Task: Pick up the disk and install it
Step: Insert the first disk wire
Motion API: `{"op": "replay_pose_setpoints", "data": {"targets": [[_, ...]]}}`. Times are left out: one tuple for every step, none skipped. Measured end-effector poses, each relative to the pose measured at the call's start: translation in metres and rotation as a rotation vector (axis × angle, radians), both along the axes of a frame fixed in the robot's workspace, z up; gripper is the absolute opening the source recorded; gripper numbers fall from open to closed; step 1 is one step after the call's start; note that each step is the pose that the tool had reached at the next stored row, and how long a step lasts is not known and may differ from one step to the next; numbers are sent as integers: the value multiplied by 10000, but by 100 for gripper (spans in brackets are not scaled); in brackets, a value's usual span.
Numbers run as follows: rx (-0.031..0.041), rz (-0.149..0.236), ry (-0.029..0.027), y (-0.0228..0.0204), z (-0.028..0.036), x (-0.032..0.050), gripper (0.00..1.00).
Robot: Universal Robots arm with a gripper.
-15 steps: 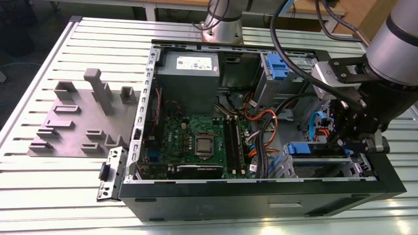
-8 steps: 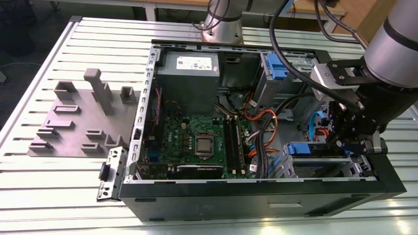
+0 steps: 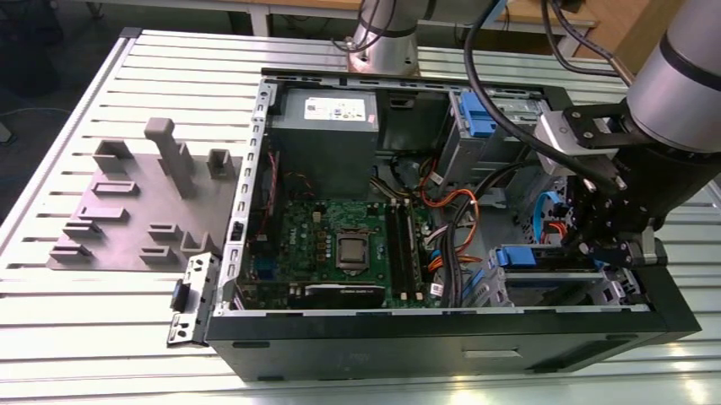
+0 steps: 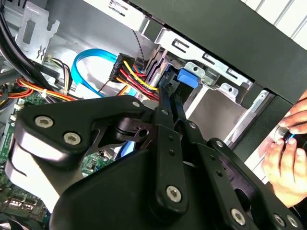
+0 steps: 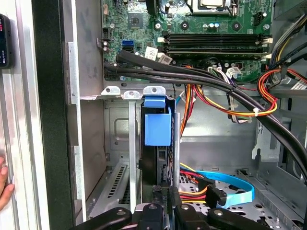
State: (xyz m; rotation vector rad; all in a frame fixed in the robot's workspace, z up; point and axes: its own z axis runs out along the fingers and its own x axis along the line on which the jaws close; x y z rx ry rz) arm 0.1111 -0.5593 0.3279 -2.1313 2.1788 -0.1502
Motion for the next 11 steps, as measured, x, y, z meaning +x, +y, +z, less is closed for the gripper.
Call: {"op": "replay_pose_setpoints", "data": {"targets": [[0,0,0,0,0,0,16],[0,0,0,0,0,0,16],[4,0,0,0,-2,0,16],[8,0,0,0,-4,0,17],[8,0,-1,0,-3,0,17],[1,0,0,0,8,0,23],[3,0,0,0,22,0,23],[2,0,-1,0,39,0,30],[0,0,0,0,75,0,30],[0,0,1,1,102,0,30],[1,0,1,1,107,0,30]]}}
